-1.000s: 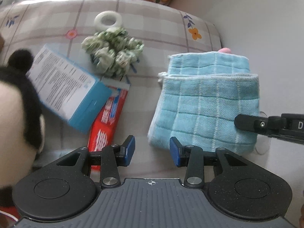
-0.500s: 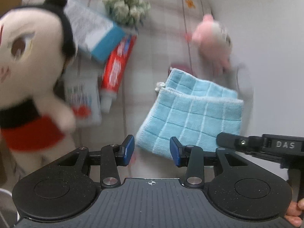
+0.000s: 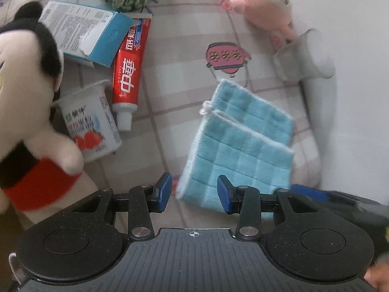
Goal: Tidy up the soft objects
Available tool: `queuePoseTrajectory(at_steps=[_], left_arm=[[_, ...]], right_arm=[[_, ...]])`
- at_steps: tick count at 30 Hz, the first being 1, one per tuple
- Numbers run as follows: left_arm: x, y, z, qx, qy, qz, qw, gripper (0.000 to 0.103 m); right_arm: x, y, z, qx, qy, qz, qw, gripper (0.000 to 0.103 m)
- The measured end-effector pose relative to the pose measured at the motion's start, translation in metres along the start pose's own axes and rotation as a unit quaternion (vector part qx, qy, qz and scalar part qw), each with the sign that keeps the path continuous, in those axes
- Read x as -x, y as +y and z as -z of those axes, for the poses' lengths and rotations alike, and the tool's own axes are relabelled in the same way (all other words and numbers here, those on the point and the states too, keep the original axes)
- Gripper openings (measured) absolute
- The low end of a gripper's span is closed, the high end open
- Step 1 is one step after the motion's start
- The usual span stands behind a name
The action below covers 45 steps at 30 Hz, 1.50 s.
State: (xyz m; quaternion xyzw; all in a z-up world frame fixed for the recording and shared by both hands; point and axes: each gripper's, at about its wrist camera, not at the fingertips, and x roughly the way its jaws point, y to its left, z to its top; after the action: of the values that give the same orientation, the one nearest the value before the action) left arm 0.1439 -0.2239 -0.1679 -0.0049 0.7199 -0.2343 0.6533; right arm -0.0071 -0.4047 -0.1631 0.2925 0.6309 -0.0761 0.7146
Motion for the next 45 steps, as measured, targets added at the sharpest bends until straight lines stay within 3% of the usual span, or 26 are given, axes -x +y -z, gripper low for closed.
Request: queuePoseTrajectory(at_steps=[6, 13, 16, 18, 21, 28, 32, 38, 45], left_arm=[[-0.015, -0.004, -0.019, -0.022, 0.020, -0.036, 0.9989, 0.040], [-0.036, -0.016, -0.031, -0.044, 0.014, -0.053, 0.9975, 0.040], [-0.046, -0.022, -0.034, -0.054, 0.013, -0.062, 0.9965, 0.040], [-0.051, -0.026, -0.035, -0.061, 0.010, -0.065, 0.9960, 0.040], [-0.055, -0.031, -0.035, -0.069, 0.005, -0.071, 0.9951, 0.040], [-0.057, -0.033, -0.038, -0.068, 0.001, -0.069, 0.9953, 0.040], [-0.046, -0.027, -0.037, -0.065, -0.013, -0.060, 0.9960, 0.041], [-0.005, -0.017, -0.030, -0.075, -0.056, -0.031, 0.9951, 0.043], [0.026, -0.017, -0.015, -0.114, -0.062, 0.009, 0.9915, 0.049]], right_arm=[[-0.002, 0.020, 0.018, 0.066, -0.023, 0.035, 0.997, 0.064], [-0.020, 0.023, 0.035, 0.065, -0.015, 0.034, 0.997, 0.060], [-0.025, 0.021, 0.037, 0.058, -0.012, 0.026, 0.998, 0.047], [-0.025, 0.018, 0.039, 0.053, -0.008, 0.022, 0.998, 0.022], [-0.026, 0.011, 0.040, 0.027, -0.005, -0.004, 1.000, 0.008], [0.004, -0.008, 0.036, -0.059, -0.043, -0.089, 0.993, 0.007], [0.012, -0.018, 0.026, -0.104, -0.063, -0.117, 0.986, 0.006], [0.015, -0.032, 0.013, -0.170, -0.089, -0.156, 0.969, 0.006], [0.010, -0.042, -0.004, -0.223, -0.124, -0.191, 0.948, 0.006]])
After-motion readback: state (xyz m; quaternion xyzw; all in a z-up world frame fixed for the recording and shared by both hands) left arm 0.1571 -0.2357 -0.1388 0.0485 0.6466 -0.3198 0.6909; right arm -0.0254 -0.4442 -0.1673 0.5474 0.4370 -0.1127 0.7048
